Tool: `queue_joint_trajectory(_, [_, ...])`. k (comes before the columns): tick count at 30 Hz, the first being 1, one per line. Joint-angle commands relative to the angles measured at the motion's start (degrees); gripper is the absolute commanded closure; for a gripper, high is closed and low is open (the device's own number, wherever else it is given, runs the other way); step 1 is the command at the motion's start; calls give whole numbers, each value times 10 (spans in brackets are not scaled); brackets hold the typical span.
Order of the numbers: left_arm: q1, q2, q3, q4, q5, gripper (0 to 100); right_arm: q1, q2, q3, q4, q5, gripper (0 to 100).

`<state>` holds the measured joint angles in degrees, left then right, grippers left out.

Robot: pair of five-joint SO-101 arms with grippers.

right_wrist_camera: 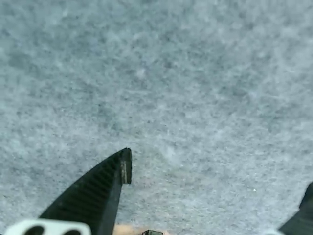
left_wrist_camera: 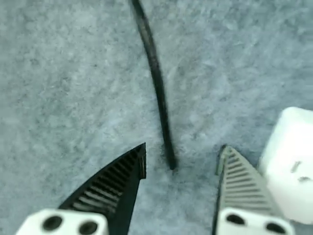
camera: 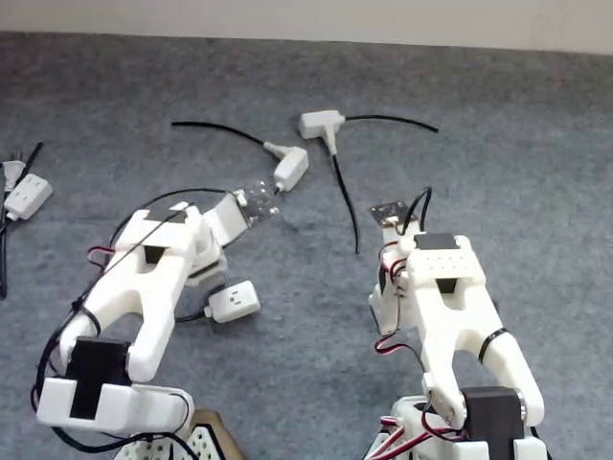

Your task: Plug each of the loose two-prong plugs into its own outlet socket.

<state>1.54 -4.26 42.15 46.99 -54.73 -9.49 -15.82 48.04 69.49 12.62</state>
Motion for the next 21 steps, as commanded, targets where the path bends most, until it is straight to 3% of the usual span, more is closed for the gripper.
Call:
queue_joint_trajectory(1, [44, -74, -10, 85, 9, 765, -6, -8, -2, -5, 7, 505])
queue_joint_trajectory(6, [86, -184, 22, 165, 62, 765, -5, -8, -1, 0, 7, 505])
queue_joint_trajectory(15, [99, -301, 120, 262, 61, 765, -1, -9, -1, 14, 8, 505])
queue_joint_trajectory(21, [106, -360, 174, 269, 31, 765, -1, -9, -1, 14, 8, 505])
